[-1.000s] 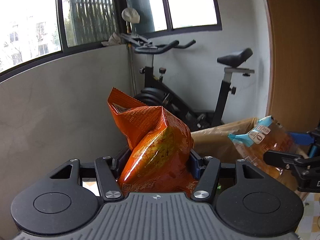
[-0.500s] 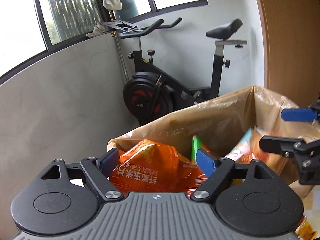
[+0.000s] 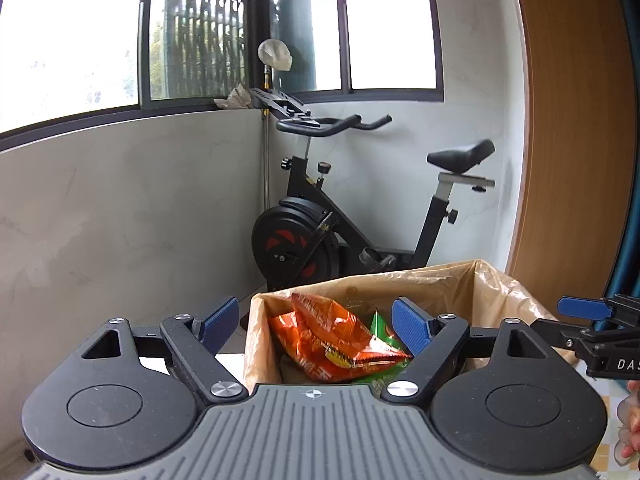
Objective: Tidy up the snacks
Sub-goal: 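Lift both snacks over the box and open both tools to release them, then move the left tool to the red meat packets while the right tool approaches a small packet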
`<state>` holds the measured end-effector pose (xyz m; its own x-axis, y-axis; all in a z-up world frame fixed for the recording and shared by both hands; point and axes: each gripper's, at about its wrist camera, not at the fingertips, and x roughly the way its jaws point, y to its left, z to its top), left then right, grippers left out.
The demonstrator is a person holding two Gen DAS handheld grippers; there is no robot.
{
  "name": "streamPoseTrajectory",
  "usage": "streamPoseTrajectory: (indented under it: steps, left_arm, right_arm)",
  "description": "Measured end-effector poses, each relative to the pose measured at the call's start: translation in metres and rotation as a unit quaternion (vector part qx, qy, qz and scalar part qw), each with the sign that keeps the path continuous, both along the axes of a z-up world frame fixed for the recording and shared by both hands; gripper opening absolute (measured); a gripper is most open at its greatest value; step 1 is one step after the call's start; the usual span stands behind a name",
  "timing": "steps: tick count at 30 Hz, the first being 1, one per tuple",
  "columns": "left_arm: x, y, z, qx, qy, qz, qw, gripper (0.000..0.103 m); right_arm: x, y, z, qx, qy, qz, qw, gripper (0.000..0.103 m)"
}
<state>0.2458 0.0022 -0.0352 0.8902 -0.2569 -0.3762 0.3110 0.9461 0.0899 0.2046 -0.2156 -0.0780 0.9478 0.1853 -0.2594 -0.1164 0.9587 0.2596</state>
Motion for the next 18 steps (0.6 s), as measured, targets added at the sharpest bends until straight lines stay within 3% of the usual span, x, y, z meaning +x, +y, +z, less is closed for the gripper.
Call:
streamPoseTrajectory:
  steps: [7, 12, 18]
  left_arm:
    - [-0.044, 0.037, -0.023, -0.057, 0.001, 0.046, 0.9973, 0.084]
    - [-0.064, 0.04, -0.058, -0.05, 0.021, 0.05, 0.9973, 0.084]
    - [-0.067, 0.035, -0.095, -0.043, 0.051, 0.046, 0.9967, 0.081]
  right_arm:
    - [-0.049, -0.007, -0.02, 0.016, -0.023, -0.03, 0.999, 0.07]
    - [-0.067, -0.005, -0.049, 0.0, -0.002, -0.041, 0.999, 0.069]
    - [-0.072, -0.006, -0.093, -0.01, 0.056, -0.049, 0.997, 0.064]
